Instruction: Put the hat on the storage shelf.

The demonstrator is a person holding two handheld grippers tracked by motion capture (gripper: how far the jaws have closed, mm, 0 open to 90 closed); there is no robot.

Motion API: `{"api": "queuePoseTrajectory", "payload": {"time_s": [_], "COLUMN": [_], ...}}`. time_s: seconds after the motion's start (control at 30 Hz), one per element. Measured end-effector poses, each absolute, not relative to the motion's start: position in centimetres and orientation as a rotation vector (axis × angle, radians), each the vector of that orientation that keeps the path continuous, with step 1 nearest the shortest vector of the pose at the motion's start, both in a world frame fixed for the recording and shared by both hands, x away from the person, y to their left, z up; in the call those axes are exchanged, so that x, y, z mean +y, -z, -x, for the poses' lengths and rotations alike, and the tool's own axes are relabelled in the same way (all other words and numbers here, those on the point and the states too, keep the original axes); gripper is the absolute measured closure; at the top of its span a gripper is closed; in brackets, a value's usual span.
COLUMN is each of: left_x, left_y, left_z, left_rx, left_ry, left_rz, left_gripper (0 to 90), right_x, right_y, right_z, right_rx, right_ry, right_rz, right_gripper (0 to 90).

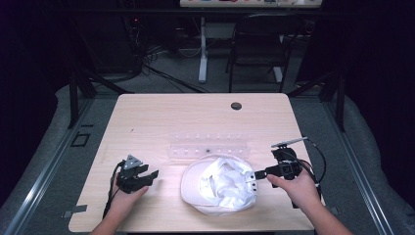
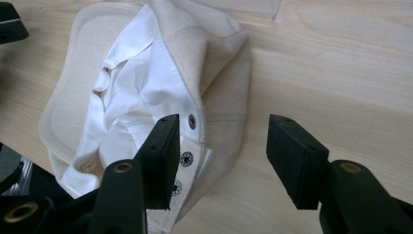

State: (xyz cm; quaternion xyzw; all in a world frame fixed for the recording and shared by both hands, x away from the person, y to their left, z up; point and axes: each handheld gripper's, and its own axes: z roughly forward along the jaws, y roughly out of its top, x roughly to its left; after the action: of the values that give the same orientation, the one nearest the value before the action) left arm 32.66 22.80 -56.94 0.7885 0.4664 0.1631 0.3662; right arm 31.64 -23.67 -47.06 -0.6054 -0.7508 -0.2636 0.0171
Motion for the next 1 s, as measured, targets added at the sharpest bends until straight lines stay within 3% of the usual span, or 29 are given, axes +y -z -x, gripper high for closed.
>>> {"api": "queuePoseTrajectory", "payload": {"time_s": [0.7,1.0], "left_x": [22.8,22.8], "left_y": [57.0,57.0], "left_z": [-32.7,-32.7], "left_rx": [1.200,1.200], "left_ry": [-0.421,-0.426], "left_rz": [-2.028,-2.027], "left_gripper": [48.3,48.4], "right_x": [-21.6,-21.4], "right_y": [50.8,50.3], "right_z": [-31.9,-32.1], "right_rx": [-2.190,-2.131], "right_ry": [0.747,0.782], "right_rz": [1.808,1.790], "right_gripper": [49.8,52.1]}}
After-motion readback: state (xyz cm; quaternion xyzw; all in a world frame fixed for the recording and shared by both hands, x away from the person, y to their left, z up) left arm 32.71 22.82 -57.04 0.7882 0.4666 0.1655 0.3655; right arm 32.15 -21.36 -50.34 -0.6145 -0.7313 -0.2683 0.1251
